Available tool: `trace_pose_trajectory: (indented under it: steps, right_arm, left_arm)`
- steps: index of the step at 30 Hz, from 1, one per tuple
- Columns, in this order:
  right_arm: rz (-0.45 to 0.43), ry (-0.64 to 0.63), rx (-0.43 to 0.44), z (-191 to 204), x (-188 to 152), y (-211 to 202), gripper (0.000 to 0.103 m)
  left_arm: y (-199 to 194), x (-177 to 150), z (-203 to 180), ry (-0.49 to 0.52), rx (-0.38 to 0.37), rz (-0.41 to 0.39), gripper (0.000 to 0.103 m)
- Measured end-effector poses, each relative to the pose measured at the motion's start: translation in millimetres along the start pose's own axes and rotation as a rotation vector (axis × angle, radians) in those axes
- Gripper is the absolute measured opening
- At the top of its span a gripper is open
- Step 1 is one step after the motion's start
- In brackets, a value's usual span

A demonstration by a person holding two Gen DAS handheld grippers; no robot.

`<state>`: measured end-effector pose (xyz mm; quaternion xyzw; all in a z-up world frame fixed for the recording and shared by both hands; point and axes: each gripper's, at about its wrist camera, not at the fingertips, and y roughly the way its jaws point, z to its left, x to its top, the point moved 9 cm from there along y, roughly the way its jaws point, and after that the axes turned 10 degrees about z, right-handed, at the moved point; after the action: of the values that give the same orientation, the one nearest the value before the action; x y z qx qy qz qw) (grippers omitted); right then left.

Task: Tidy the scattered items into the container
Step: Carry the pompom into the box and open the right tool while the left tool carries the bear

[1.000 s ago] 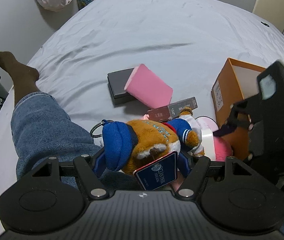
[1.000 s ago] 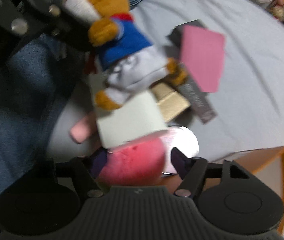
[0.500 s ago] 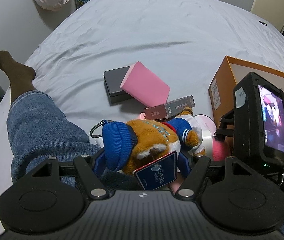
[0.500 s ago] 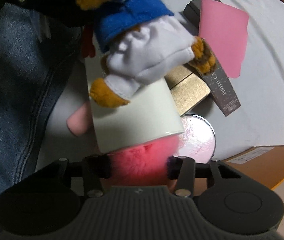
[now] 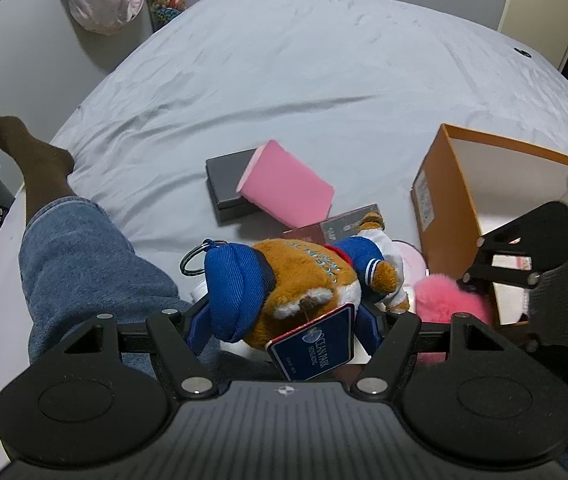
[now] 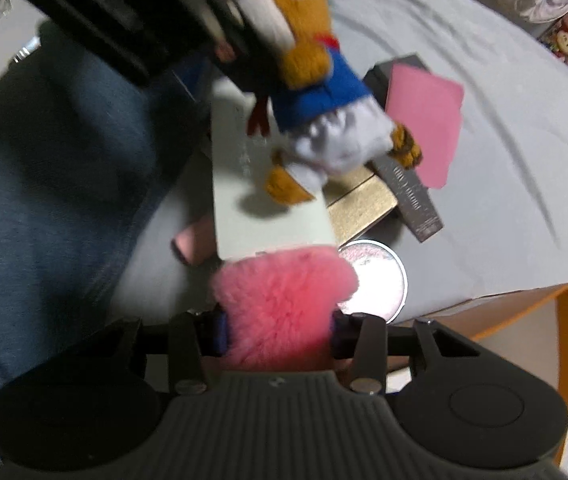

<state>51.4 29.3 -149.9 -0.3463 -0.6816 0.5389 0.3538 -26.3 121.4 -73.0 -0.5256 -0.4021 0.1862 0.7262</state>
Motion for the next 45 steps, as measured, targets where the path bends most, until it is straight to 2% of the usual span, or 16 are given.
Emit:
trace_pose_trajectory:
  steps: [10,13,14,16,23,26,29,37,41,45]
  right_arm:
    - [-0.166,0.093,-0.051,-15,-25,-71,0.046]
    - [-0.215,0.166,-0.096,-24,-26,-93,0.046]
    - [-0.215,0.166,-0.096,-24,-26,-93,0.046]
    - [-0.232,0.205,-0.110,-49,-24,-93,0.046]
    - [-0.277,0.376,-0.156,-86,-53,-95,0.046]
    - [-0.289,0.447,-0.160,-97,-67,-96,0.046]
    - [-0.292,0.526,-0.179,-101,-98,-111,0.046]
    - [-0.263,0.642,-0.194,-112,-136,-107,0.046]
    - [-0.227,0.723,-0.175,-121,-158,-89,0.046]
    - [-0.219,0.810,-0.108,-125,-181,-73,0.047]
  left_arm:
    - [-13,4,-21,0.035,-0.032,-0.041,0.081]
    - [-16,7,-27,0.039,-0.052,-0.053,0.081]
    - [-17,8,-29,0.041,-0.060,-0.059,0.081]
    - [-20,10,-34,0.042,-0.075,-0.071,0.081]
    - [-33,24,-63,0.089,-0.139,-0.133,0.081]
    - [-38,30,-84,0.130,-0.174,-0.156,0.081]
    - [-38,34,-108,0.183,-0.213,-0.167,0.081]
    - [-21,37,-164,0.305,-0.294,-0.123,0.081]
    - [-7,35,-187,0.361,-0.310,-0.088,0.081]
    - [2,34,-193,0.358,-0.305,-0.067,0.081]
